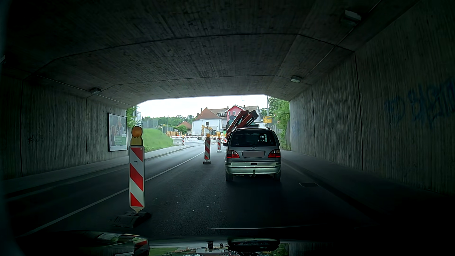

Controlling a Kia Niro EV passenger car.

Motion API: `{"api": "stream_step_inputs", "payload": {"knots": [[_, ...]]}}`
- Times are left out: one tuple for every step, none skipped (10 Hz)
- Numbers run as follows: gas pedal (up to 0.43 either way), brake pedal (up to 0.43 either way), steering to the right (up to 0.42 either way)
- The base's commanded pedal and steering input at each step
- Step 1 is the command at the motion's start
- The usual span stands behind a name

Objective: Follow the waypoints while adhering to traffic rules and regulations

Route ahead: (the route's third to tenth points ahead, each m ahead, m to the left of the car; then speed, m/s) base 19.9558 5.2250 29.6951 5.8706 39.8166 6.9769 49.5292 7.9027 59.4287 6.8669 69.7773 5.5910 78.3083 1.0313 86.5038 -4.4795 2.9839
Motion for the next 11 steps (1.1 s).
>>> {"api": "stream_step_inputs", "payload": {"knots": [[0.000, 0.024, -0.011], [0.000, 0.024, -0.011], [0.000, 0.024, -0.011], [0.000, 0.024, -0.011], [0.000, 0.024, -0.011], [0.000, 0.024, -0.011], [0.000, 0.024, -0.011], [0.000, 0.024, -0.011], [0.000, 0.018, -0.011], [0.000, 0.024, -0.011], [0.000, 0.024, -0.011]]}}
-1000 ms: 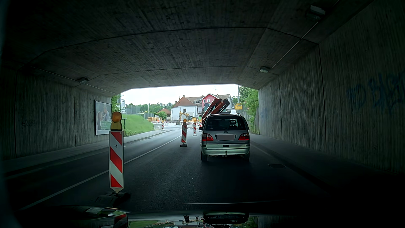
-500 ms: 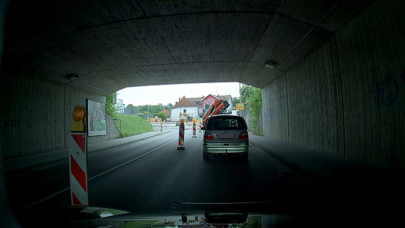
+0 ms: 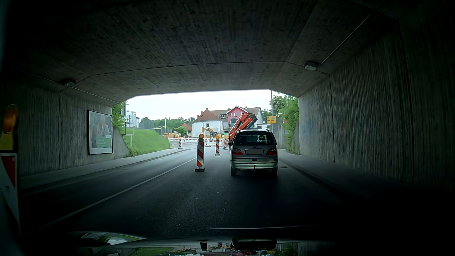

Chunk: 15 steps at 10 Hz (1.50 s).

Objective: Follow the waypoints while adhering to traffic rules and regulations

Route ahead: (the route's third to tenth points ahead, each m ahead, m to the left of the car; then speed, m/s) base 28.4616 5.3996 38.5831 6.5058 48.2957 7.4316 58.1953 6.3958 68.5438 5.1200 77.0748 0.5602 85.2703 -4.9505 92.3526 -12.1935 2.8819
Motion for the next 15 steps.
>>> {"api": "stream_step_inputs", "payload": {"knots": [[0.000, 0.024, -0.011], [0.000, 0.024, -0.011], [0.000, 0.018, -0.012], [0.000, 0.024, -0.011], [0.000, 0.018, -0.011], [0.000, 0.024, -0.011], [0.000, 0.024, -0.011], [0.000, 0.024, -0.011], [0.000, 0.024, -0.012], [0.000, 0.030, -0.011], [0.000, 0.037, -0.011], [0.000, 0.043, -0.011], [0.000, 0.043, -0.012], [0.000, 0.037, -0.011], [0.000, 0.000, -0.011]]}}
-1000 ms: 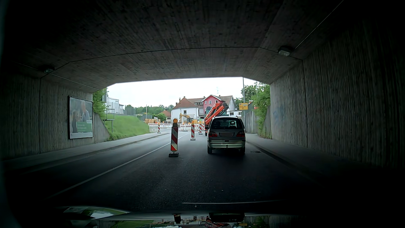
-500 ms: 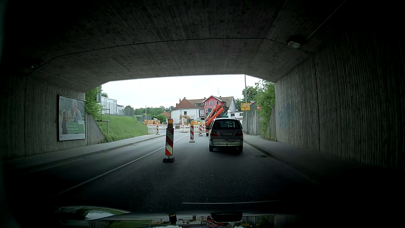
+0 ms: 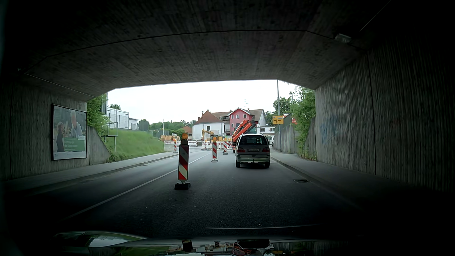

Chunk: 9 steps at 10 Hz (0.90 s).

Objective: Follow the waypoints while adhering to traffic rules and regulations

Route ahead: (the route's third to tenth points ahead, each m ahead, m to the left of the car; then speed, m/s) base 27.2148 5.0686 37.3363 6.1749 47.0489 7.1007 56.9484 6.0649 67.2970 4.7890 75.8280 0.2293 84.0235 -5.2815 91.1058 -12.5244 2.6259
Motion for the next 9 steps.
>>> {"api": "stream_step_inputs", "payload": {"knots": [[0.000, 0.000, -0.011], [0.008, 0.000, -0.012], [0.008, 0.000, -0.011], [0.020, 0.000, -0.011], [0.020, 0.000, -0.011], [0.028, 0.000, -0.011], [0.028, 0.000, -0.010], [0.079, 0.000, -0.010], [0.098, 0.000, -0.009]]}}
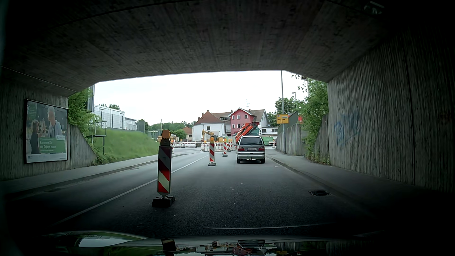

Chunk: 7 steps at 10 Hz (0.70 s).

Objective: Follow the waypoints while adhering to traffic rules and regulations

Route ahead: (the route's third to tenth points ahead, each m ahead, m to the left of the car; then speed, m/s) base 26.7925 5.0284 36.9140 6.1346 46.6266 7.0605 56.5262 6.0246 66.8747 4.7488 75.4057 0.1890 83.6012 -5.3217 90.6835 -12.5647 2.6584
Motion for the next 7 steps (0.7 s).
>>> {"api": "stream_step_inputs", "payload": {"knots": [[0.110, 0.000, -0.008], [0.138, 0.000, -0.006], [0.150, 0.000, -0.005], [0.169, 0.000, -0.004], [0.169, 0.000, -0.004], [0.169, 0.000, -0.004], [0.169, 0.000, -0.004]]}}
